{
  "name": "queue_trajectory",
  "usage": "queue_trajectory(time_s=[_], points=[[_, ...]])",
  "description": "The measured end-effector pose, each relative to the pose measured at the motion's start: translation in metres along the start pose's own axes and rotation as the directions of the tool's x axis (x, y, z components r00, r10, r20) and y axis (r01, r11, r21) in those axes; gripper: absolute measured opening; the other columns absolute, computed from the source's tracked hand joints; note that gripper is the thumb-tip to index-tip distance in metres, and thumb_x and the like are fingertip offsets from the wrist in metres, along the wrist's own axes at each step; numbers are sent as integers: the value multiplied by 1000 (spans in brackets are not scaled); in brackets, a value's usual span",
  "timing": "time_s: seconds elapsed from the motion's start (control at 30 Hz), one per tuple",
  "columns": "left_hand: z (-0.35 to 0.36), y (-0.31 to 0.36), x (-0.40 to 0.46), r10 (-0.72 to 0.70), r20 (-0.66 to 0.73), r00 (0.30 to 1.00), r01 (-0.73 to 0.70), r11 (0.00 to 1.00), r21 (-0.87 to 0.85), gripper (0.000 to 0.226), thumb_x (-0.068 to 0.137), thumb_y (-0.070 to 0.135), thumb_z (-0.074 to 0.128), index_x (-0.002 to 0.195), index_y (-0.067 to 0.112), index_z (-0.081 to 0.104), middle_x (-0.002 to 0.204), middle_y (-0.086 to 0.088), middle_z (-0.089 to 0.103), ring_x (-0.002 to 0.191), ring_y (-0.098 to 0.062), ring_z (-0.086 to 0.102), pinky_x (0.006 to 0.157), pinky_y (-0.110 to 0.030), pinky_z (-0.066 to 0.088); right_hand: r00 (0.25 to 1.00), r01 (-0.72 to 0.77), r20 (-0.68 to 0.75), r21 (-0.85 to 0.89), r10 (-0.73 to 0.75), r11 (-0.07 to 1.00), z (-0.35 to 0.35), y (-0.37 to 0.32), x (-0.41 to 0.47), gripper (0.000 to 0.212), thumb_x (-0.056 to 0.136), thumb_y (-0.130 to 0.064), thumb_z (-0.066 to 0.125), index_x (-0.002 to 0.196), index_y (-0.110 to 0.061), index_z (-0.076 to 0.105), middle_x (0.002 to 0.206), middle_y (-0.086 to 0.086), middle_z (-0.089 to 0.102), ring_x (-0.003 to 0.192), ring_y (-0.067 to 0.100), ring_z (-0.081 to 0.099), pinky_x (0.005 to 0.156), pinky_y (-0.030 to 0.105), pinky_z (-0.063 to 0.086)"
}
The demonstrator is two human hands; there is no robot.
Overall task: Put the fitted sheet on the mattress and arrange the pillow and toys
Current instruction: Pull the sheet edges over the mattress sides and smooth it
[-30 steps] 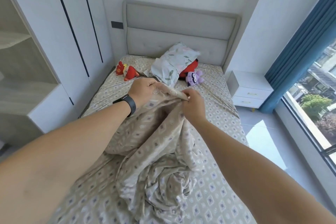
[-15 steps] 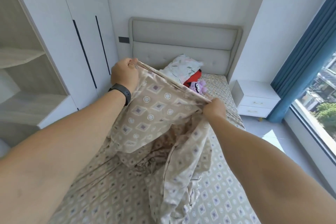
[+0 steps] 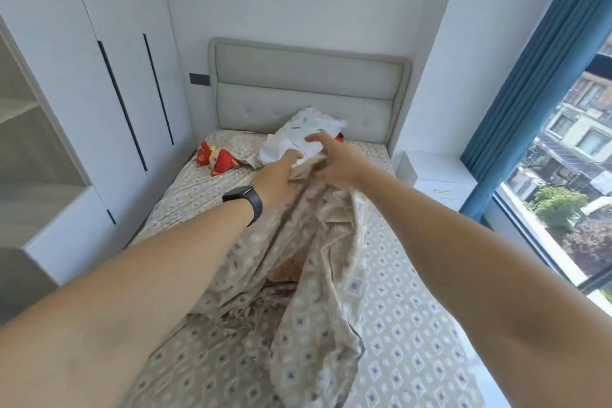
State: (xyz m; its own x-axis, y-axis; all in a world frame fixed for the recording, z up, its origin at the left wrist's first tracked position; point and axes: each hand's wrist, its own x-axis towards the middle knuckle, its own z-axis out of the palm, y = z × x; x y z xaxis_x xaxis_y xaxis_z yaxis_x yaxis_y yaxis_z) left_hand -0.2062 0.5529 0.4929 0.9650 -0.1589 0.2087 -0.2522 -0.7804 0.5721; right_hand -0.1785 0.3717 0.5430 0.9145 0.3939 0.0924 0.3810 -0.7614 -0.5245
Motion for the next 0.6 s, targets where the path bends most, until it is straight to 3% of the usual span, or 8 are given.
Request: queue_trajectory(time_s=[0.07, 0.13, 0.23, 0.33, 0.43, 0.53, 0.6], points=[[-7, -6, 1, 42, -27, 999, -43, 999, -22, 34, 92, 16, 61, 125, 20, 51, 78, -2, 61, 78, -32, 62, 61, -36, 40, 998, -40, 43, -271, 54, 962, 3, 21, -11, 87, 74, -13, 69, 147, -40, 30, 109, -4, 59, 91, 23, 60, 74, 38, 55], [-8, 3, 4, 122, -69, 990, -121, 993, 14, 21, 93, 13, 55, 113, 18, 57, 66, 5, 52, 70, -31, 57, 57, -34, 32, 990, -130, 4, -383, 142, 915, 11, 47, -24, 84, 73, -12, 69, 147, -35, 34, 119, -3, 53, 101, 27, 56, 77, 39, 51], [-10, 17, 9, 120, -161, 980, -124, 992, -18, 16, 94, 11, 49, 107, 16, 57, 62, 8, 49, 61, -24, 50, 56, -33, 30, 955, -293, -123, -255, 270, 921, 24, 84, -43, 46, 82, -21, 63, 127, -22, 53, 125, 7, 54, 112, 32, 56, 84, 38, 48], [-20, 7, 14, -5, -332, 943, -12, 999, -48, 16, 94, 13, 46, 108, 16, 55, 71, 0, 56, 70, -29, 54, 60, -35, 37, 895, -443, -161, -226, 415, 868, 33, 119, -70, 21, 86, -19, 58, 107, -17, 58, 117, 10, 58, 110, 35, 59, 75, 35, 43], [-33, -17, 16, -150, -424, 893, 123, 988, -92, 18, 95, 12, 47, 109, 14, 58, 85, -7, 61, 79, -28, 53, 68, -34, 38, 850, -513, -242, -167, 469, 842, 28, 136, -87, 18, 90, -15, 53, 106, -9, 59, 114, 18, 63, 108, 39, 60, 79, 39, 43], [-37, -51, 19, -287, -333, 898, 277, 958, -76, 21, 97, 16, 48, 114, 12, 59, 103, -16, 65, 93, -35, 59, 76, -37, 43, 841, -484, -229, 85, 489, 871, 12, 116, -69, 22, 92, -11, 49, 108, -6, 63, 113, 22, 66, 109, 39, 60, 86, 39, 44], [-35, -68, 17, -379, -282, 881, 383, 923, -46, 20, 95, 17, 54, 114, 13, 56, 110, -16, 62, 96, -36, 59, 75, -37, 43, 856, -433, -161, 292, 490, 853, 1, 95, -53, 27, 90, -16, 44, 101, -13, 69, 103, 16, 70, 98, 34, 66, 83, 36, 51]])
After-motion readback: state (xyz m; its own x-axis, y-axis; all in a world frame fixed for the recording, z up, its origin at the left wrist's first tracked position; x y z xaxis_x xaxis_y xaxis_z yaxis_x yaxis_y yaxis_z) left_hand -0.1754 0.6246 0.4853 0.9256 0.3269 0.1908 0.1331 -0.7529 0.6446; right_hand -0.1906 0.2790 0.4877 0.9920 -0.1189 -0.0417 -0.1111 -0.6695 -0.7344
